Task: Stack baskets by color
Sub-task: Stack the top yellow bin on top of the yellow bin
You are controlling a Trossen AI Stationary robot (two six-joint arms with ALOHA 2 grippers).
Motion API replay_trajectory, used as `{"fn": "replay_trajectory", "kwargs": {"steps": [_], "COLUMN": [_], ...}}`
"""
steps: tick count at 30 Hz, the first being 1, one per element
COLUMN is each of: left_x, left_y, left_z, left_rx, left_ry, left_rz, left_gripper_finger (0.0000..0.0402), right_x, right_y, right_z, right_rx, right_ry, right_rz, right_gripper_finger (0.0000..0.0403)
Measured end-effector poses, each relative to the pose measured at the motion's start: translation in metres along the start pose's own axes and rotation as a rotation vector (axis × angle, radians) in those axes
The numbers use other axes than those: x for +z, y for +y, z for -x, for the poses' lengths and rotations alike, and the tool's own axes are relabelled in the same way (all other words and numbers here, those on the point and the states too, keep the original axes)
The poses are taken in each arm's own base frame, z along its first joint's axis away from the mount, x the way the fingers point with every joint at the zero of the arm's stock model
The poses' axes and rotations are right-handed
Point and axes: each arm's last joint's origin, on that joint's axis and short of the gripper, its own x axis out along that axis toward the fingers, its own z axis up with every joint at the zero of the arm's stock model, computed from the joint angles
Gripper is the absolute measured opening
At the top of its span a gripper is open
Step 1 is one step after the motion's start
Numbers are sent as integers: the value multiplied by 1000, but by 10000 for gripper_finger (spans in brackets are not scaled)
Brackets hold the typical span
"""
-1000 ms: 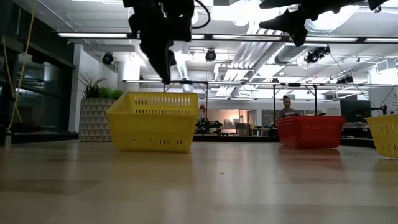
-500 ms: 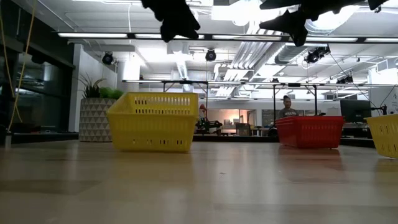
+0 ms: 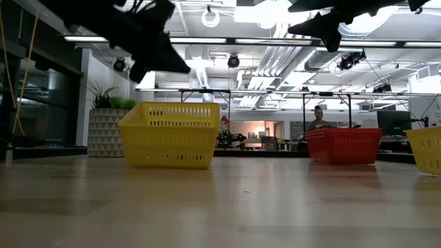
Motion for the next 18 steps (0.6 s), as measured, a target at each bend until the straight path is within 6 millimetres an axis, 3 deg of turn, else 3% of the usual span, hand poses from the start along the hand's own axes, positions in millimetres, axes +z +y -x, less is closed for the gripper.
{"fn": "replay_trajectory", "kwargs": {"steps": [4,18], "left_x": [-23,-58], "left_y": [4,10], "left_z": [-7,-38], "left_rx": [55,158], "left_ry": [-1,95], "left_rz": [48,70], "left_gripper_finger": [1,0], "right_x": [0,0], "right_y": [0,0], "right_z": [0,0], "right_rx": [0,-1], "right_ry": [0,-1], "right_rz": [0,-1], "right_gripper_finger": [193,193]}}
